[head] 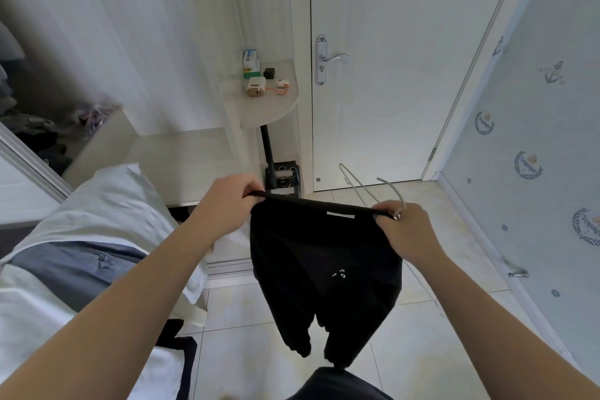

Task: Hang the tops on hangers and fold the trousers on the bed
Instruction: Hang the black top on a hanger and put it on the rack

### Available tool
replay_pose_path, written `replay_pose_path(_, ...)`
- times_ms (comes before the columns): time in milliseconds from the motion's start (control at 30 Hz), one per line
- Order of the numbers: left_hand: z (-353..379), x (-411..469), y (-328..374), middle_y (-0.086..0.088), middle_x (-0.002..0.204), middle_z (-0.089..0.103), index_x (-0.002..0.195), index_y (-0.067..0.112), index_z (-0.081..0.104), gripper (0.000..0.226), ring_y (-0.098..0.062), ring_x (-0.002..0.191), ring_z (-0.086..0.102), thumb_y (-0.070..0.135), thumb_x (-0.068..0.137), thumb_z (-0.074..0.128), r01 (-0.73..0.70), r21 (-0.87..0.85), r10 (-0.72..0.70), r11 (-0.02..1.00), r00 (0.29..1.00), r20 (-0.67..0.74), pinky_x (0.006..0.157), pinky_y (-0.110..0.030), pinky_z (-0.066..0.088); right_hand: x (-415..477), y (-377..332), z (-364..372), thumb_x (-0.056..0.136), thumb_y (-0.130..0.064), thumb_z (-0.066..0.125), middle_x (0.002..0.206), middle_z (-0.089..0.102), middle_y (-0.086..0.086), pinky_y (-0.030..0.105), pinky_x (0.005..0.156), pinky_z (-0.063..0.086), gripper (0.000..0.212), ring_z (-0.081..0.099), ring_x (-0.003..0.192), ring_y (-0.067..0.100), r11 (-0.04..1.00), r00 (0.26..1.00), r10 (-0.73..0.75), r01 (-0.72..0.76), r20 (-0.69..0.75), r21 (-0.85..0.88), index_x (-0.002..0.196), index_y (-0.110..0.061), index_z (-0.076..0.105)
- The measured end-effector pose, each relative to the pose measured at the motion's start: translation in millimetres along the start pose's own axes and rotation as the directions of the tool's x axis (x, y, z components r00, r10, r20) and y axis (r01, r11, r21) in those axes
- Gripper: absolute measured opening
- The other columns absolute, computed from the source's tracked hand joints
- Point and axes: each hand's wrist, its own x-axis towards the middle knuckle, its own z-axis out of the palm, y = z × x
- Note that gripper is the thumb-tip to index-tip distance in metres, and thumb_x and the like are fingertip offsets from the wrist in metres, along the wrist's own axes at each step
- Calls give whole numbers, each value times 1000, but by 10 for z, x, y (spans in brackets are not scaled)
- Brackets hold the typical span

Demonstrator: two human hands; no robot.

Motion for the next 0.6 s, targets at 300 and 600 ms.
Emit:
replay_pose_path(300, 100, -124, 253, -3, 73, 53, 87, 3, 60, 25, -8, 67, 52, 22, 102, 54, 33, -502, -95, 864, 991, -98, 65, -20, 41, -110, 8, 3, 94, -26, 69, 57, 43, -7, 15, 58, 40, 28, 42, 51, 9, 946, 996, -89, 79, 18, 313, 120, -30, 60)
replay_pose_path(600, -136, -91, 348, -11, 77, 67, 79, 15, 72, 25, -16, 66, 60, 28, 97, 60, -46, -406, -72, 913, 960, -272, 67, -27, 46, -726, -126, -227, 102, -13, 47, 56, 22, 1, 24, 46, 13, 34, 18, 47, 13, 739, 980, -133, 0, 145, 674, 83, -8, 74)
